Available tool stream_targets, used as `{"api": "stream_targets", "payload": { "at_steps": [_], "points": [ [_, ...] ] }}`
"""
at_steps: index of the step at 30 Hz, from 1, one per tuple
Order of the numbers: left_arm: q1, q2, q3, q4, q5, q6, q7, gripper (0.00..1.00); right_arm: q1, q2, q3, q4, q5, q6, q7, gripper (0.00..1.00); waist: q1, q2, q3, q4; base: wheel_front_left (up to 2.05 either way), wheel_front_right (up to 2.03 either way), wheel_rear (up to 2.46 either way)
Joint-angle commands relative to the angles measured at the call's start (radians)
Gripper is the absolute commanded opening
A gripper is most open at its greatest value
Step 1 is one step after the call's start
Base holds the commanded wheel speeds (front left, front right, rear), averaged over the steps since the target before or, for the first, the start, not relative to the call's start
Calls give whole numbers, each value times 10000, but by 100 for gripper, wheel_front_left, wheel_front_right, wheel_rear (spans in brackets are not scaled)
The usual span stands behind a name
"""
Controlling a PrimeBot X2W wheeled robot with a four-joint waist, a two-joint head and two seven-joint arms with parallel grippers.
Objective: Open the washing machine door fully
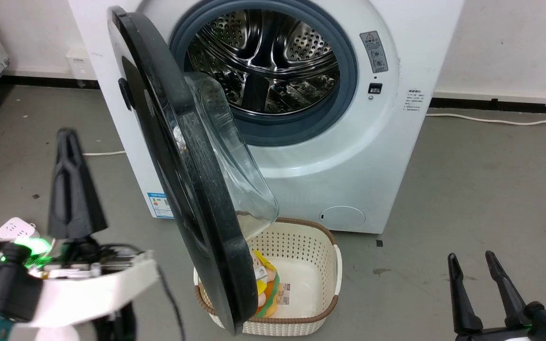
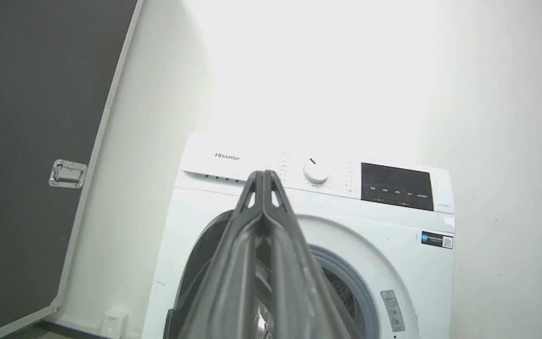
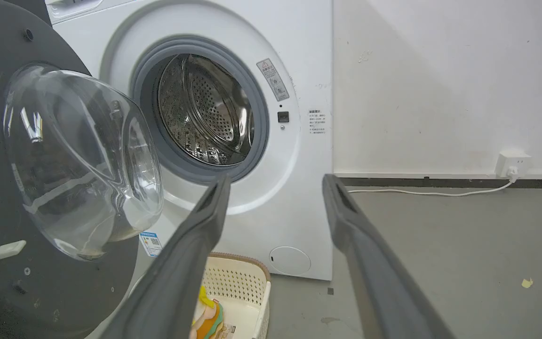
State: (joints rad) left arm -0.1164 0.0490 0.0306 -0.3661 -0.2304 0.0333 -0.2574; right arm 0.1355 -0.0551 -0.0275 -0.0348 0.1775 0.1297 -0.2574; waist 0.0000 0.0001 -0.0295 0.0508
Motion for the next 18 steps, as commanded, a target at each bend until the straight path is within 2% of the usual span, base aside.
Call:
{"api": "stream_targets", "payload": {
  "at_steps": [1,6,13,18],
  "points": [
    [-146,12,-209,-196,126,-100,-44,0,-88,48,16,52,59,10,-43,100,0,-1,-8,-20,0,0,0],
    [103,12,-1447,-175,440,-319,-44,0,-102,48,63,110,143,10,-43,100,0,-1,-38,-92,0,0,0],
    [875,12,-3693,1446,391,-779,283,0,-57,49,37,99,259,10,-43,100,0,-1,-17,-90,0,0,0],
    [1226,12,-4615,3073,-261,-878,1209,0,-64,49,31,96,296,10,-43,100,0,-1,34,-63,0,0,0]
  ]
}}
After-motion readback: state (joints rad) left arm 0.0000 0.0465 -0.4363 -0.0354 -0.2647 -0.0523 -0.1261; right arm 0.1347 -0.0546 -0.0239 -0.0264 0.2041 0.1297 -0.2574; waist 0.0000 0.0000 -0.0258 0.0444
